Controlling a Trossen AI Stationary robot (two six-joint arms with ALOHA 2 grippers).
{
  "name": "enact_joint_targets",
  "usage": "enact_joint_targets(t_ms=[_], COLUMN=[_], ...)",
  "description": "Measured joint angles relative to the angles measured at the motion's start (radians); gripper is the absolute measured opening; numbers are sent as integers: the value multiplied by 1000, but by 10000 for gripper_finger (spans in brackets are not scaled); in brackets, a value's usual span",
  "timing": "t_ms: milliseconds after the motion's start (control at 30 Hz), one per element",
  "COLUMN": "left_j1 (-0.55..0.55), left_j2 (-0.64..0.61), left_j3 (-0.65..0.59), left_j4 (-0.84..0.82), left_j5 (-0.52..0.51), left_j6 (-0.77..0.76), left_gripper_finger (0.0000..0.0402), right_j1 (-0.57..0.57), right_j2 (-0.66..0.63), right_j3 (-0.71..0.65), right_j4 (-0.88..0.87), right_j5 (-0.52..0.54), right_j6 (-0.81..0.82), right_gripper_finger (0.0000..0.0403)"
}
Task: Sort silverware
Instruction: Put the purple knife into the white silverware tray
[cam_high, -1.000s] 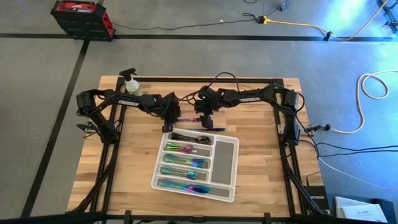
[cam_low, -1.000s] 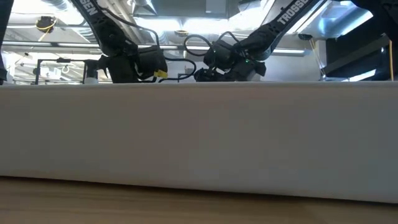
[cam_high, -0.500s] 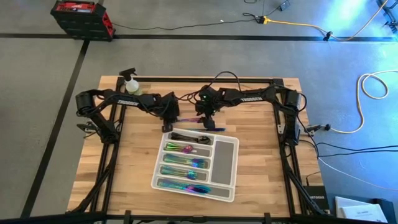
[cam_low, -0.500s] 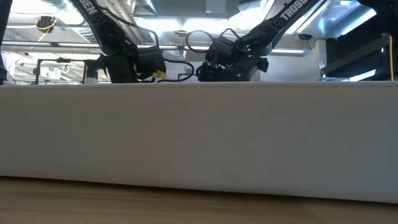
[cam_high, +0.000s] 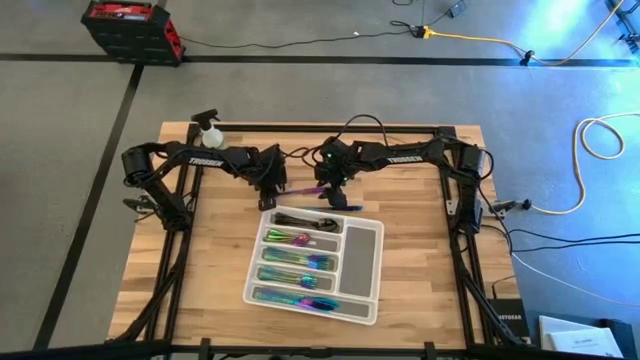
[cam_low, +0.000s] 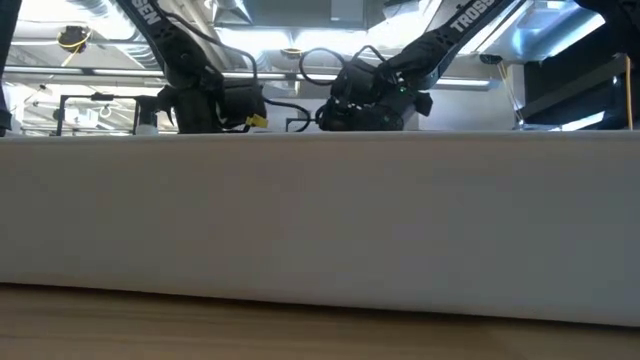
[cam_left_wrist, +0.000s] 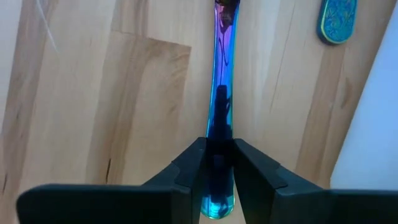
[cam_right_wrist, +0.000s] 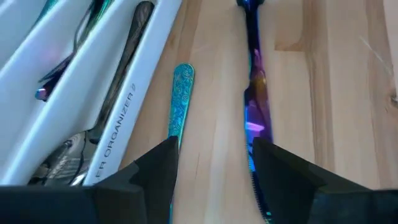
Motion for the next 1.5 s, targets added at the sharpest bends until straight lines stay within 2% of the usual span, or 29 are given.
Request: enact_joint_targets(t_ms=[100,267,367,500,667,833,1200,1367,1500], left_j1=[11,26,27,27,27,26,26,26,26], left_j2=[0,0,-1,-2,-2,-2,-2,-3,-3], left_j3=[0,0,0,1,1,2,2,2,2], left_j4=[1,1,3,6,6,-2,-16,-18,-18], left_j5=[20,51,64,85,92,98,117,117,117], left_j6=[-5,-13,-13,-15,-15,-15,-12,-12,-12], left_gripper_finger=[61,61,61,61,61,61,61,61,61], right_j1=[1,20,38,61,112,145,143,142,120], right_j2=[0,0,0,7,82,92,98,82,50], right_j3=[0,0,0,0,-2,1,0,-2,-2], right_j4=[3,4,13,68,154,204,238,232,231], right_j5=[15,143,183,194,316,376,378,322,222], right_j6=[-48,-238,-334,-343,-376,-366,-318,-255,-235], right_gripper_finger=[190,190,190,190,190,190,190,190,190])
